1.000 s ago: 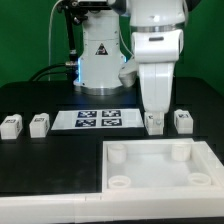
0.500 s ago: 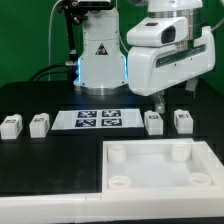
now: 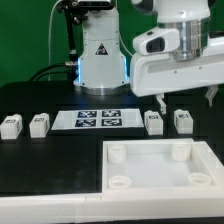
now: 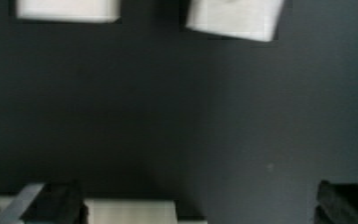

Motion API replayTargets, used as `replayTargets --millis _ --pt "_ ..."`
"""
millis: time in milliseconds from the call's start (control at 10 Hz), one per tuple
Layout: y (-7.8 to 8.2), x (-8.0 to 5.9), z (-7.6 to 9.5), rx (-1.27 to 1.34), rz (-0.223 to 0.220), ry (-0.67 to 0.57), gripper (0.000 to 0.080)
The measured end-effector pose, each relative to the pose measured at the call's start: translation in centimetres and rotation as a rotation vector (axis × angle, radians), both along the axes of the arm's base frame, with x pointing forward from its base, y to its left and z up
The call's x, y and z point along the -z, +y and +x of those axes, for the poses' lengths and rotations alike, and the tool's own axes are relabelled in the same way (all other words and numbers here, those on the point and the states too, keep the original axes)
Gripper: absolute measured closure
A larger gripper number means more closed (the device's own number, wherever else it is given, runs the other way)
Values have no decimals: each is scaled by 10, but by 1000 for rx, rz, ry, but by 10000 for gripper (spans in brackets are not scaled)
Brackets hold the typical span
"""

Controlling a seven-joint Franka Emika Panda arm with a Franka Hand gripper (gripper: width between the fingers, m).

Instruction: Assemble one leg

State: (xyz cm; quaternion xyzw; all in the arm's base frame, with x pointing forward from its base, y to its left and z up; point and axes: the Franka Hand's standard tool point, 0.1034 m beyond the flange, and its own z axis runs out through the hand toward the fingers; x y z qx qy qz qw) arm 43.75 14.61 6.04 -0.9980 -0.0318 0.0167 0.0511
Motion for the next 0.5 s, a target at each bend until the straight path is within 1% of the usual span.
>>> replayTargets --millis 100,200,300,400,500 --pt "0 -2 1 -17 -5 27 151" --pt "1 -3 4 -17 -3 16 151" --pt "0 -2 1 -20 -6 34 151" --pt "-1 -2 -7 -30 -25 141 151" --pt "2 -2 -12 -27 -41 270 151"
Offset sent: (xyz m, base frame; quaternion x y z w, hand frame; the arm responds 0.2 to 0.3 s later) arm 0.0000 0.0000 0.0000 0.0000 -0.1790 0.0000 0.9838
